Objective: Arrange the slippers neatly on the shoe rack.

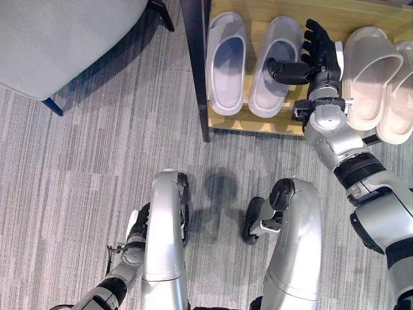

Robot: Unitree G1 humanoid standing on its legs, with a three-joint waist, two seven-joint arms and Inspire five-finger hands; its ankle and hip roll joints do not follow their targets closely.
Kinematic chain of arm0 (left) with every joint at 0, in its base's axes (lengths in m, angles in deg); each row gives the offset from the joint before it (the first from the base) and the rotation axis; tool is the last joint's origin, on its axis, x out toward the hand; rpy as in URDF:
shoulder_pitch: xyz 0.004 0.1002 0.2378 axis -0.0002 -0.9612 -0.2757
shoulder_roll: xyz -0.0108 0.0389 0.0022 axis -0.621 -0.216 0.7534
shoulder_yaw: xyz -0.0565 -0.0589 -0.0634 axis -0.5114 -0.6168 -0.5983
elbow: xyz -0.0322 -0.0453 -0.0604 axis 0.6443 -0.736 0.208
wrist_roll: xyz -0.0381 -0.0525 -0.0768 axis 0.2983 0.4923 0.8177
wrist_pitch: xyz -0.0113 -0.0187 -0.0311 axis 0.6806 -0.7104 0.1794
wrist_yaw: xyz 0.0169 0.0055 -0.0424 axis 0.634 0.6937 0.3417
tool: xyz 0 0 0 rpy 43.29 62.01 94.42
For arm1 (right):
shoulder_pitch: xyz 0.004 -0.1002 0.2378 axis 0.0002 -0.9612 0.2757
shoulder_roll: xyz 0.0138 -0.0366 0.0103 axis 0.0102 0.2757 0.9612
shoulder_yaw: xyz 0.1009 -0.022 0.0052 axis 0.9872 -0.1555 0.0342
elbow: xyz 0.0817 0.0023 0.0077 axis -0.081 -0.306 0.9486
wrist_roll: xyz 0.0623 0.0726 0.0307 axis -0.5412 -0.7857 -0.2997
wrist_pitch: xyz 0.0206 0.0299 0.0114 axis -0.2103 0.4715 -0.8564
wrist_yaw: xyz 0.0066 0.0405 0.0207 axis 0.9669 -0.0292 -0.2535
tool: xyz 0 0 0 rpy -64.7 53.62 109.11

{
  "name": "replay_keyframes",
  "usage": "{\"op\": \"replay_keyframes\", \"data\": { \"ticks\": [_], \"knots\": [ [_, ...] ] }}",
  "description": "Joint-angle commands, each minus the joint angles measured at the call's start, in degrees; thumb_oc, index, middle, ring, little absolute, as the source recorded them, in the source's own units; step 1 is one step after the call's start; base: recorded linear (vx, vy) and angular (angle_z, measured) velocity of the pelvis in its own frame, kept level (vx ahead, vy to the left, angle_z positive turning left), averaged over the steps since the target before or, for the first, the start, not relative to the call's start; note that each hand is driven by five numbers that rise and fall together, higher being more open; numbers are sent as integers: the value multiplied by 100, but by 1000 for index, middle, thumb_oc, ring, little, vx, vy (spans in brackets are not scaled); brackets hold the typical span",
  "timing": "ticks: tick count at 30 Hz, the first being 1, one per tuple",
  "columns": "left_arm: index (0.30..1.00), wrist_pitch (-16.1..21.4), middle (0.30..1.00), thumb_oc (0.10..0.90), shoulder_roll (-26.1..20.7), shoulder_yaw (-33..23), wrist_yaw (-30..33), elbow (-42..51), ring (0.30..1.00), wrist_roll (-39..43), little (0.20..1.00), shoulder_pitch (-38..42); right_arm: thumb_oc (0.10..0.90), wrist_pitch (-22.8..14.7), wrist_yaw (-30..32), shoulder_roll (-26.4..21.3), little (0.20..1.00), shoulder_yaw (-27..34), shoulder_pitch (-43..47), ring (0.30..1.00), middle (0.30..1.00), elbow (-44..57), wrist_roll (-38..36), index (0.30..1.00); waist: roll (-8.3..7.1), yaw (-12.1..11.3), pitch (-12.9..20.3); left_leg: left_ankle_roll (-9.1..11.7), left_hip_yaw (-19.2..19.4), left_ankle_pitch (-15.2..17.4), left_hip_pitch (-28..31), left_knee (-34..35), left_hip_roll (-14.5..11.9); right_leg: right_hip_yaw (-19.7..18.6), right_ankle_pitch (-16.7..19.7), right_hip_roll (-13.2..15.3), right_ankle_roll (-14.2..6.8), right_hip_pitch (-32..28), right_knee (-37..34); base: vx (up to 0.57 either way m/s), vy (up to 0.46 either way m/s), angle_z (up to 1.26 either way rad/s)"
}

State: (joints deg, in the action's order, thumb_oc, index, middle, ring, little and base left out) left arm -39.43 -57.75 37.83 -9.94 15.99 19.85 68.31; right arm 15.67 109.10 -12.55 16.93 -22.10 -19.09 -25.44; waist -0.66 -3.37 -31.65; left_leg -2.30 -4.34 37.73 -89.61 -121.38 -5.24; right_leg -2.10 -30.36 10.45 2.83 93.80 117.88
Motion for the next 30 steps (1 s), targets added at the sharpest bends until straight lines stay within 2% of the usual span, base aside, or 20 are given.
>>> {"op": "replay_keyframes", "data": {
  "ticks": [1,7,11,13,18,30],
  "knots": [
    [900,191,900,800,23,241,-22,665,900,-156,900,-378,800,-763,-110,-566,900,234,230,900,900,970,-226,900,16,-263,185,-352,-162,398,-34,248,243,-577,-711,-268,685,-385,370,0,0,0],
    [900,171,900,800,23,215,-41,691,900,-242,900,-366,800,-807,-129,-590,900,420,-38,900,900,1146,-267,900,30,-258,185,-343,-185,379,-34,267,249,-583,-708,-262,672,-385,363,0,0,0],
    [900,158,900,800,58,199,-11,693,900,-270,900,-412,800,-885,143,-503,900,806,-241,900,900,1254,-70,900,43,-260,185,-352,-176,372,-34,273,257,-588,-694,-274,666,-385,357,0,0,0],
    [900,153,900,800,124,193,3,661,900,-297,900,-428,800,-1039,308,-372,900,1127,-378,900,900,1327,-32,900,52,-257,185,-354,-170,369,-34,256,266,-590,-694,-300,664,-385,365,0,0,0],
    [900,169,900,800,188,158,42,580,900,-345,900,-408,800,-1158,452,-270,900,1388,-483,900,900,1478,84,900,56,-262,185,-356,-167,357,-34,246,282,-586,-682,-305,653,-385,379,0,0,0],
    [900,167,900,800,225,157,96,545,900,-436,900,-356,800,-1253,360,65,900,1404,-605,900,900,1793,-138,900,60,-308,185,-336,-177,338,-34,204,298,-571,-665,-292,638,-385,432,0,0,0]
  ]
}}
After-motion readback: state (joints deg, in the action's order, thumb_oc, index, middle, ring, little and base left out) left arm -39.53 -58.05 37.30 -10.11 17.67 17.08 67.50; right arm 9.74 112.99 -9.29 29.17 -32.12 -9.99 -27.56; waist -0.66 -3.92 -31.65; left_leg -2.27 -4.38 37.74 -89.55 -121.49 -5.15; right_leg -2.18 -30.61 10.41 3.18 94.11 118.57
